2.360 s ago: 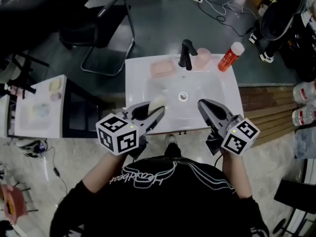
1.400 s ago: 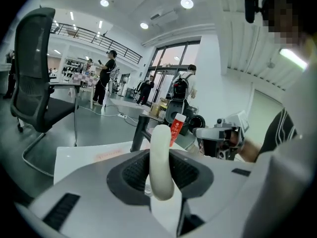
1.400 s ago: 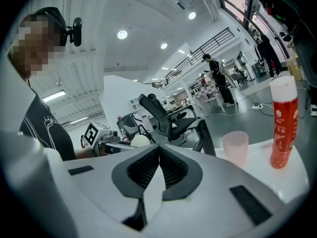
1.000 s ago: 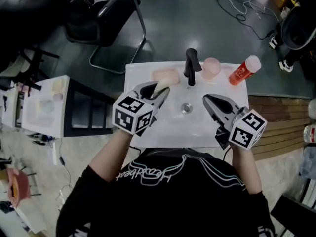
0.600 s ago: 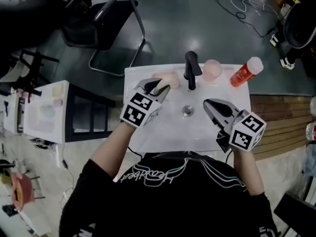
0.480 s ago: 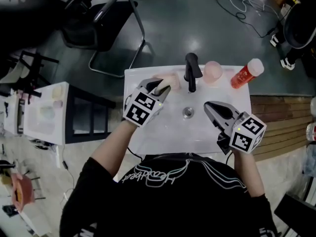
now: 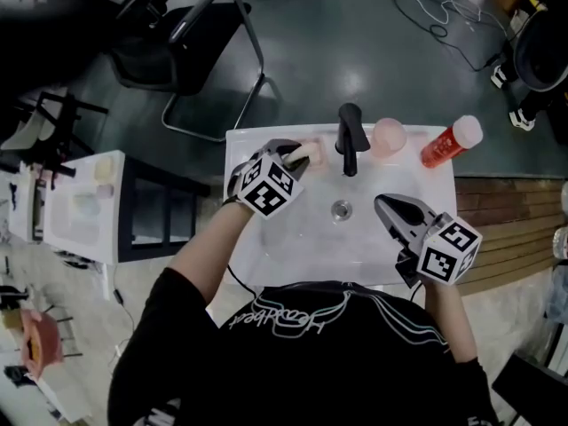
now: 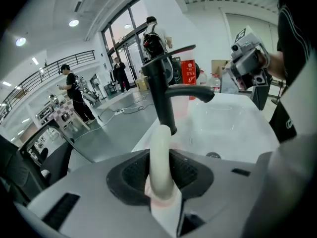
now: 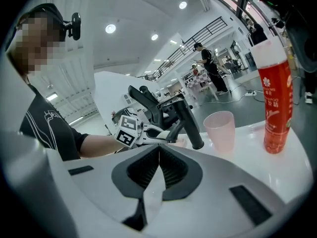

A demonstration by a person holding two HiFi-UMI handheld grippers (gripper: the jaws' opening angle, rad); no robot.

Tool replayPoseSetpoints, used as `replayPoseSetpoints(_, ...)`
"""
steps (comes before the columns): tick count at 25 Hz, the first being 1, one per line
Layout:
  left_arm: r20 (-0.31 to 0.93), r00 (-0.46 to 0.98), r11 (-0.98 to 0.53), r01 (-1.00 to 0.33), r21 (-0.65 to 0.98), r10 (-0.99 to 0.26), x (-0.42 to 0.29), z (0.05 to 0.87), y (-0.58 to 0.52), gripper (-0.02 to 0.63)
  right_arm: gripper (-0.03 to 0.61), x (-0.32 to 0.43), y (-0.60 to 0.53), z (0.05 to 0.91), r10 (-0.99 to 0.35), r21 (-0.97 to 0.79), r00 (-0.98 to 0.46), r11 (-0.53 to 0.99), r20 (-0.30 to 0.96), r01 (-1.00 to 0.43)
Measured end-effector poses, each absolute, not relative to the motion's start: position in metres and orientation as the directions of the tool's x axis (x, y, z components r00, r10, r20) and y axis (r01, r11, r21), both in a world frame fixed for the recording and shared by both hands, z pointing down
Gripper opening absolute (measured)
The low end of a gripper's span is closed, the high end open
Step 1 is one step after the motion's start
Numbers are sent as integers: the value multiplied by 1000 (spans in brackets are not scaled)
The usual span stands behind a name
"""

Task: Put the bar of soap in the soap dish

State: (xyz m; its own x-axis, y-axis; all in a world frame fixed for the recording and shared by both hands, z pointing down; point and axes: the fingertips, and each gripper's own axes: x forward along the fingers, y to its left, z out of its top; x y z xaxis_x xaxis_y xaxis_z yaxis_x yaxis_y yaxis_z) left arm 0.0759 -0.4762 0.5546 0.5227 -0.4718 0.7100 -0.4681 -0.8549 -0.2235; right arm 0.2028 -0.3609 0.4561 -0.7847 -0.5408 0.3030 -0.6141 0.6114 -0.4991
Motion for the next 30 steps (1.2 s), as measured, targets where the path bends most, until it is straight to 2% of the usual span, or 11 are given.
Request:
replayPoseSetpoints(11,784,429,-885,-337,-322,-449,76,586,-487,124,26,210,-361,469,-540,-529,-782,585,312,-615)
replayPoseSetpoints(19,781,467,-893,-373,-252,-415,73,584,-492,130,26,207,-362,477,-530,-549,-786,573,318,-609)
replayPoseSetpoints(22,773,495,-896,-391,-211,-398,71,579,-493,167,26,205,-362,478,-526,-557,-790,571,316,-603)
replayPoseSetpoints(26,783,508,-910,-377,-172,-358,71,580,-485,268,26,204,-363,478,-521,-559,-794,575,313,-598)
replayPoseSetpoints(30,781,516,-911,-380,-159,-352,70,583,-479,293,26,203,-364,479,-520,-559,-795,576,312,-596)
